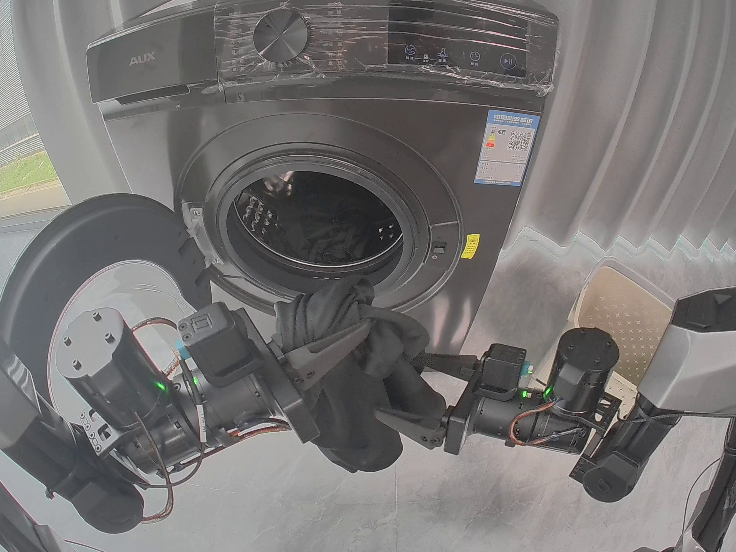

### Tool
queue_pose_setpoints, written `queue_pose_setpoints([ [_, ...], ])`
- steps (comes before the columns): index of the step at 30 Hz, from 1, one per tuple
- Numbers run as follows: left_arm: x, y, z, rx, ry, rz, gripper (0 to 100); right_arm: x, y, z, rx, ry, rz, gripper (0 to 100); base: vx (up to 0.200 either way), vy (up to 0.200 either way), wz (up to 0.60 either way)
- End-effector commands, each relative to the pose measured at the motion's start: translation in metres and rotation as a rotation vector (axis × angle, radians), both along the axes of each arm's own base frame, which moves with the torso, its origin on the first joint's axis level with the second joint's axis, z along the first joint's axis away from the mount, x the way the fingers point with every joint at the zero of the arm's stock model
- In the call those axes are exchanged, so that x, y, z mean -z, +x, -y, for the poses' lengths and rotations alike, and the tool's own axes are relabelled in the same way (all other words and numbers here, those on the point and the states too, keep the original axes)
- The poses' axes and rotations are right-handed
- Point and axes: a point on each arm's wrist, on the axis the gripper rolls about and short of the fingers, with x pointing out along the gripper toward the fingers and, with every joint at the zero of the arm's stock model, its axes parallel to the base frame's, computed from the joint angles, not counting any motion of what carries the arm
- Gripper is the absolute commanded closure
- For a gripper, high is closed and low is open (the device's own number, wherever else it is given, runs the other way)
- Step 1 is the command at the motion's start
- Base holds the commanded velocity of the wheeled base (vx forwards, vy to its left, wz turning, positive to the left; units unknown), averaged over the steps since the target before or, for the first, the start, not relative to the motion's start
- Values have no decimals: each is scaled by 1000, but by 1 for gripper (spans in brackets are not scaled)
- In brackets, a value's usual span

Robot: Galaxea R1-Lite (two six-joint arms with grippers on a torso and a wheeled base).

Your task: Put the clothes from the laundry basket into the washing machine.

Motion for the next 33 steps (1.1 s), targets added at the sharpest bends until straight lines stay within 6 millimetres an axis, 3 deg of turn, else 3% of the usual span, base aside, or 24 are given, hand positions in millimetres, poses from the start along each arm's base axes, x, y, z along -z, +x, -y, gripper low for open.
queue_pose_setpoints([
  [1,-1,-2,2,11,-2,2,100,14,2,-11,-21,-20,-26,0,0,0,0],
  [9,-2,-5,4,26,-6,7,100,24,13,-31,-8,-7,-17,0,0,0,0],
  [27,-7,-2,6,18,-26,18,100,31,3,-54,-35,4,-31,0,0,0,0],
  [28,-6,-2,6,18,-24,15,100,31,2,-54,-38,5,-32,100,0,0,0],
  [33,-5,-2,6,17,-22,10,100,27,0,-56,-44,16,-31,100,0,0,0],
])
